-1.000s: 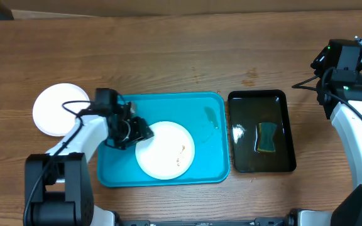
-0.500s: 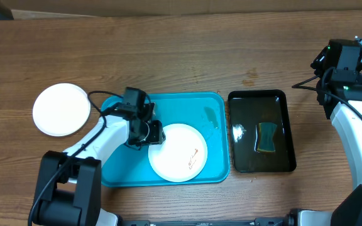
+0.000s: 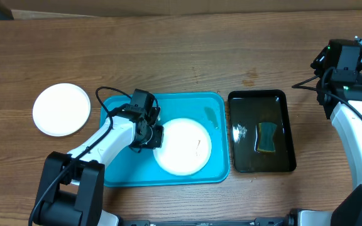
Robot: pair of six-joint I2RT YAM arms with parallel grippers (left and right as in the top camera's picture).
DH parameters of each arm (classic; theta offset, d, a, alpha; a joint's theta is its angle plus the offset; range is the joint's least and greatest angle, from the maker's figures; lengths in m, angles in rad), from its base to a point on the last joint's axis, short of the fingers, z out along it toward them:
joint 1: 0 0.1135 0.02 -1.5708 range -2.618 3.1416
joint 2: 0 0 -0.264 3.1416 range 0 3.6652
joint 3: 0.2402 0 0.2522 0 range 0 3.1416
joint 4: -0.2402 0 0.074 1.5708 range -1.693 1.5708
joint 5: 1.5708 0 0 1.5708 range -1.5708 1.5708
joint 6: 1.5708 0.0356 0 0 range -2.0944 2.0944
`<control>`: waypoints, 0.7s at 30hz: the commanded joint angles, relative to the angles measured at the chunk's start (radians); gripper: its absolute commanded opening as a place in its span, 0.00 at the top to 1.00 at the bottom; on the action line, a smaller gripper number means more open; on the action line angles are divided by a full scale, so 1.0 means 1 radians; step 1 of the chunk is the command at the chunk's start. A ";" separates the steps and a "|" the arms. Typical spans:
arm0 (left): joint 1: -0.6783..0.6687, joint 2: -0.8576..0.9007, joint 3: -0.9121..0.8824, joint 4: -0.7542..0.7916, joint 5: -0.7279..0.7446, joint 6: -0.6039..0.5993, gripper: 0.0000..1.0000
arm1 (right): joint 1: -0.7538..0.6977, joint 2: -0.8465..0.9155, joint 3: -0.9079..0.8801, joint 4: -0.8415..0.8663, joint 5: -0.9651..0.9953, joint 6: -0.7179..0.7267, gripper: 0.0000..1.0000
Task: Clean dirty plates on tray and stack at the side
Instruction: 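Move the left gripper to the lower white plate and grasp its rim, then reach the right gripper into the black tray and grasp the sponge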
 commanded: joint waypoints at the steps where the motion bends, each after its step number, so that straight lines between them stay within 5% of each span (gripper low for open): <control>1: 0.014 0.014 0.023 0.008 -0.048 -0.063 0.96 | 0.002 0.000 0.015 0.006 0.016 -0.003 0.00; 5: 0.027 0.014 0.086 -0.012 -0.037 -0.190 0.96 | 0.002 0.000 0.015 0.006 0.016 -0.003 0.00; 14: 0.027 0.014 0.118 -0.030 -0.135 -0.276 0.96 | 0.002 0.000 0.015 0.006 0.016 -0.003 0.00; 17: 0.024 0.014 0.118 -0.030 -0.135 -0.300 0.83 | 0.002 0.000 0.015 0.006 0.016 -0.003 0.00; 21: 0.026 0.014 0.118 -0.029 -0.143 -0.282 0.51 | 0.002 0.000 0.015 0.006 0.016 -0.003 0.00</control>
